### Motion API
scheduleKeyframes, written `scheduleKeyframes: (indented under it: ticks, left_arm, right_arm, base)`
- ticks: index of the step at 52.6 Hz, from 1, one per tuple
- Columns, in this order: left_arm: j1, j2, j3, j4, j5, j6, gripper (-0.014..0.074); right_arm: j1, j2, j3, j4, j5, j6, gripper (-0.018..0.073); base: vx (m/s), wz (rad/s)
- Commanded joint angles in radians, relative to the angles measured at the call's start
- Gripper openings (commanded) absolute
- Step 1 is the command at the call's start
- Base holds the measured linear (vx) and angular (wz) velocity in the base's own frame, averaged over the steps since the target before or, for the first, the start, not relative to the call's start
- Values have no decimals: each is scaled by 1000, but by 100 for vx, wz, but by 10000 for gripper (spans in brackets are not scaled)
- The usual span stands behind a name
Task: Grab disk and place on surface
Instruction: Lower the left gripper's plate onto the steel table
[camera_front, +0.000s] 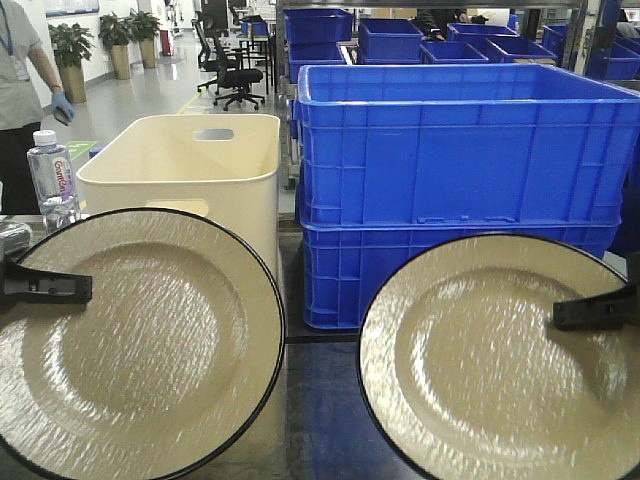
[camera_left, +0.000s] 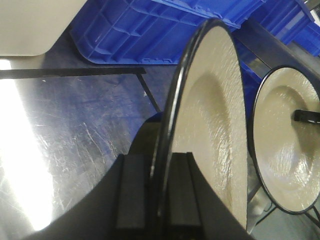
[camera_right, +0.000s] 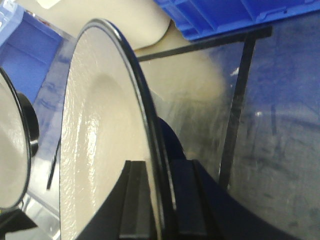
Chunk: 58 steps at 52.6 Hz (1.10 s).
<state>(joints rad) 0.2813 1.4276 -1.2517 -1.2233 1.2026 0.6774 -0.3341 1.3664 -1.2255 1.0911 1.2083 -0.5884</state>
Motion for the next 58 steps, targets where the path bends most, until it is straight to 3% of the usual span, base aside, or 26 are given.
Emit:
scheduleKeyframes:
  ticks: [1, 7, 16, 28, 37, 47, 58]
  left_arm:
    - [-12, -23, -33, -157, -23, -18, -8]
    - [-59, 28, -33, -151, -37, -21, -6]
    - [-195, 125, -33, -124, -146, -28, -1]
    - [-352, 241, -33, -119, -308, -26, -2]
    - [-415, 308, -33, -117, -331, -26, 23]
    - [-432, 360, -33, -111, -309, -23, 133]
    - [-432, 369, -33, -38, -300, 11, 374]
  right_arm:
    - [-3, -35, -31, 200, -59, -4, -9]
    - [-3, -35, -31, 316, -70, -24, -9]
    - [-3, -35, -31, 507, -49, -100, -9]
    - [-3, -35, -31, 529, -43, -107, -9]
    - [0, -35, -31, 528, -32, -106, -9]
    - [0, -35, -31, 528, -16, -102, -9]
    - [0, -35, -31, 528, -11, -98, -9]
  base:
    - [0, 0]
    - [0, 0]
    - [0, 0]
    - [0, 0]
    - [0, 0]
    - [0, 0]
    - [0, 0]
